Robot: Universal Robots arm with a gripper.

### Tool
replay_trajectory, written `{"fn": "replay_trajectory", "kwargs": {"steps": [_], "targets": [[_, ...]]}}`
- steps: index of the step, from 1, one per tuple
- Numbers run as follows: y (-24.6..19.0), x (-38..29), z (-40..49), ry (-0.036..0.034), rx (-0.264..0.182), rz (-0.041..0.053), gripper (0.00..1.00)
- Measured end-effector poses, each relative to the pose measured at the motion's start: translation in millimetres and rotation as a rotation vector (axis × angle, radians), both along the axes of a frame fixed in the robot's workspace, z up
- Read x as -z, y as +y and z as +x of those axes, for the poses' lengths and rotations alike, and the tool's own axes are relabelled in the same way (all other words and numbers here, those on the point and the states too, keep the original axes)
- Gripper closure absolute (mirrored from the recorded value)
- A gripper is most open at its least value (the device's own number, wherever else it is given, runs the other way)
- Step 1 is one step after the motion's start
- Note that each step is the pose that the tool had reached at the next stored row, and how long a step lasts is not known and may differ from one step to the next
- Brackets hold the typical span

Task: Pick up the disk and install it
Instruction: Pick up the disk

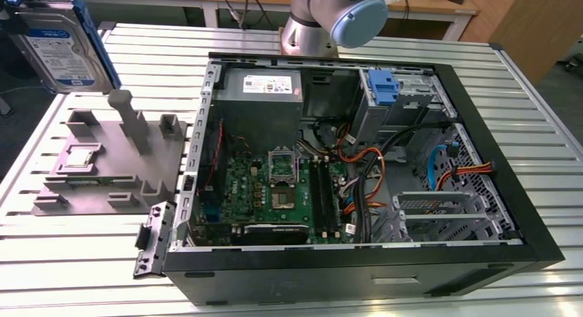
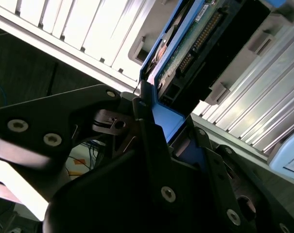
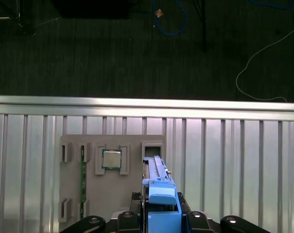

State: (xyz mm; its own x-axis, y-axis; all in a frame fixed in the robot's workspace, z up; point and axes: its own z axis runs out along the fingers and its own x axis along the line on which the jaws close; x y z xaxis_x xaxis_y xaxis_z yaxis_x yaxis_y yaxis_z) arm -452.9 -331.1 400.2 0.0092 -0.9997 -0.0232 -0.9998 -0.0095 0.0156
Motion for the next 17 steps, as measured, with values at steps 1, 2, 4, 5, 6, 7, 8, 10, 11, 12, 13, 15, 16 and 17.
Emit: {"fn": "replay_trajectory", "kwargs": {"steps": [1, 2, 4, 5, 6, 7, 8, 10, 11, 12, 13, 15, 16, 17], "targets": [[0.0, -0.9, 0.0, -0.0001, 0.000, 0.0001, 0.64], [0.0, -2.0, 0.0, -0.0001, 0.000, 0.0001, 0.64], [0.0, -3.0, -0.1, -0.0003, 0.000, 0.0001, 0.64], [0.0, -3.8, 0.0, -0.0001, 0.000, 0.0000, 0.64], [0.0, -4.7, 0.0, -0.0001, 0.000, 0.0000, 0.64], [0.0, -5.5, 0.0, -0.0001, 0.000, 0.0000, 0.64], [0.0, -6.3, 0.0, -0.0002, 0.000, 0.0001, 0.64], [0.0, -7.7, 0.0, -0.0001, 0.000, 0.0000, 0.64], [0.0, -8.2, 0.0, -0.0001, 0.000, 0.0000, 0.64], [0.0, -8.7, 0.0, -0.0002, 0.000, 0.0001, 0.64], [0.0, -9.3, 0.0, -0.0002, 0.000, 0.0000, 0.64], [0.0, -10.5, 0.0, -0.0001, 0.000, 0.0000, 0.64], [0.0, -11.0, 0.0, -0.0001, 0.000, 0.0000, 0.64], [0.0, -11.6, 0.0, -0.0001, 0.000, 0.0000, 0.64]]}}
